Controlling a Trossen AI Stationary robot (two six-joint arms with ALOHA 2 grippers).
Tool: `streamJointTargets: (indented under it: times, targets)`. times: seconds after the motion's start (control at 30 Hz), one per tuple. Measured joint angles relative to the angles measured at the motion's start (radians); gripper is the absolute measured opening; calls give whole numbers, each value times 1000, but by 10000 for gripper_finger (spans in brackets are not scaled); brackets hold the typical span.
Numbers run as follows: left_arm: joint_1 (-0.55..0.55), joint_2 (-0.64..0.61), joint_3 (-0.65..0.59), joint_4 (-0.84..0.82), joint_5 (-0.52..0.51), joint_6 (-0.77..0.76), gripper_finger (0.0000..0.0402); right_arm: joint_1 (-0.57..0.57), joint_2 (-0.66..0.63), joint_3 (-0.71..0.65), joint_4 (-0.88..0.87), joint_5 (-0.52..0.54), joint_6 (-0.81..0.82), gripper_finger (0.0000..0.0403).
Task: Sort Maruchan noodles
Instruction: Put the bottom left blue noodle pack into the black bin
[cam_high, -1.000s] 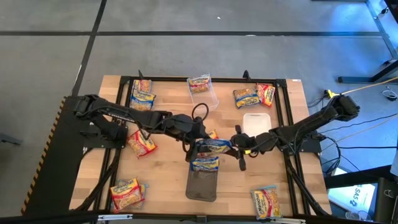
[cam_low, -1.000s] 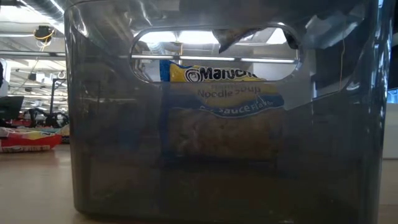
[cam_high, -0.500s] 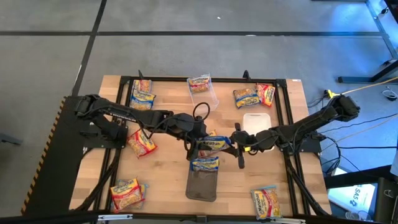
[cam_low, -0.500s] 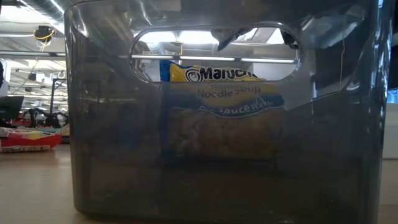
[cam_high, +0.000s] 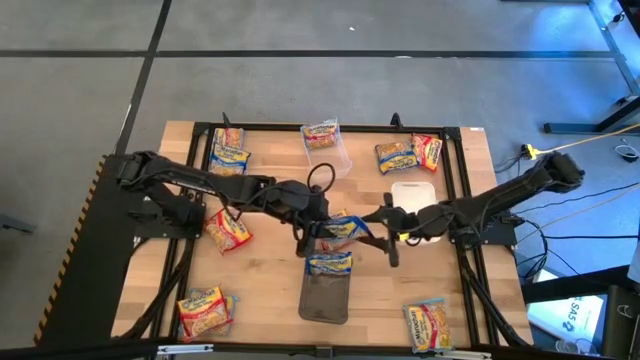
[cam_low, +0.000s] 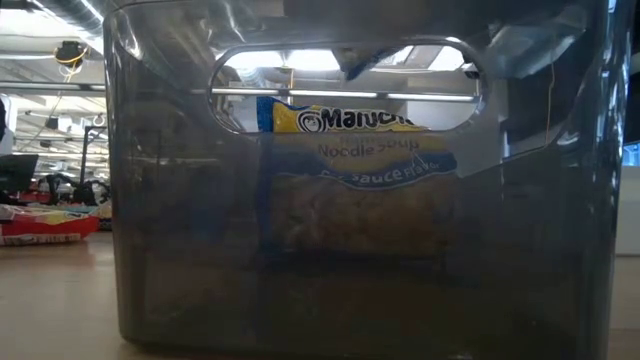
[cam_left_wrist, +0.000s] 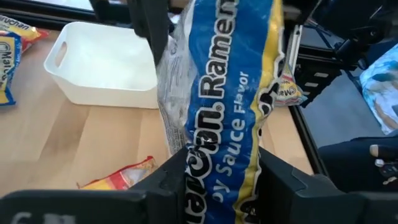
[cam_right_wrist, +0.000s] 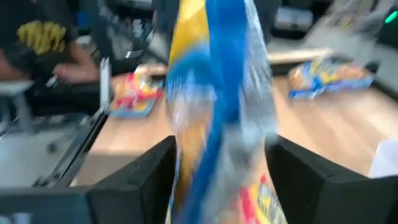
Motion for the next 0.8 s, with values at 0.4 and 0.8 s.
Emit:
streamJointTargets:
  times: [0.4, 0.8]
  targets:
    - [-204, -3, 0, -61, -20, -20, 119, 146, -93, 0, -282, -56, 216, 248]
    - [-313, 253, 294, -397, -85, -134, 119, 308, 77, -2, -291, 189, 386, 248]
